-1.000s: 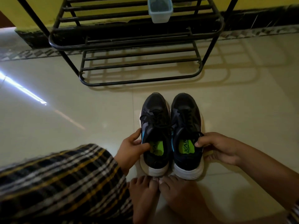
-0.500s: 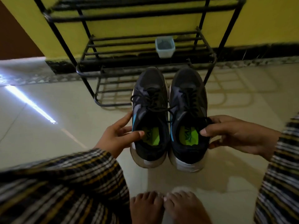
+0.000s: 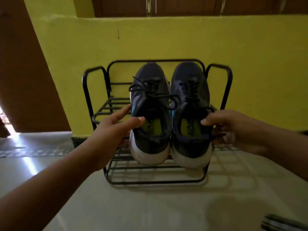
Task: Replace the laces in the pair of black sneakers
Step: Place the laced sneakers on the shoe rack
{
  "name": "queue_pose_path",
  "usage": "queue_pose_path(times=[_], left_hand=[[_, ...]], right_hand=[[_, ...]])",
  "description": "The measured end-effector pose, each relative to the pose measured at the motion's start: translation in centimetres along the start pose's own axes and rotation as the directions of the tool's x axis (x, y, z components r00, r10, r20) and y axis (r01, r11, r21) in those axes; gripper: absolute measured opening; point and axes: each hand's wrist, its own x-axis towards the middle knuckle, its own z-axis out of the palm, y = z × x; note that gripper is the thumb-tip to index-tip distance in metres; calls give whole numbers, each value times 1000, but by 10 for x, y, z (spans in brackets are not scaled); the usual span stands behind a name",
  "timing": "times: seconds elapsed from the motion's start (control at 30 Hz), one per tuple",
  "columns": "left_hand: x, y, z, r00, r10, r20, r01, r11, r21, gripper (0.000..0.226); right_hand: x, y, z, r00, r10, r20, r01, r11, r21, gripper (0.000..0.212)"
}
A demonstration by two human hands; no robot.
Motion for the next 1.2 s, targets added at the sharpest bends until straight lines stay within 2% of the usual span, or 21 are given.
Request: queue_pose_path(times=[0.03, 0.13, 0.27, 0.43, 0.6, 0.7, 0.93, 1.03, 1.2], left_hand=[[7, 8, 1, 1000, -6, -4, 6, 1000, -1, 72], [38, 32, 4, 997, -61, -50, 60, 998, -21, 36], [68, 41, 8, 973, -198, -115, 186, 977, -108, 23], [101, 32, 5, 966, -204, -159, 180, 972, -152, 21], [124, 7, -7, 960, -237, -150, 205, 958, -201, 23], [143, -2, -8, 953, -231, -194, 191, 960, -205, 39], [175, -23, -8, 943, -228, -243, 192, 968, -162, 44], [182, -33, -11, 932, -258, -253, 224, 962, -156, 41], [190, -46, -15, 922, -303, -243, 266, 949, -172, 52]], right_hand=[[6, -13, -1, 999, 11, -35, -11, 1000, 2, 22], [24, -54, -7, 994, 20, -106, -20, 1000, -4, 28], [46, -81, 0, 981, 46, -189, -32, 997, 76, 22], [72, -71, 8, 978, 79, -194, -38, 978, 204, 17], [105, -56, 8, 979, 91, -183, -45, 970, 240, 17], [122, -47, 15, 979, 129, -158, -74, 945, 318, 19], [152, -32, 20, 971, 142, -191, -67, 932, 356, 18], [164, -22, 20, 968, 187, -169, -118, 928, 353, 21], [178, -9, 25, 956, 252, -151, -178, 905, 387, 20]])
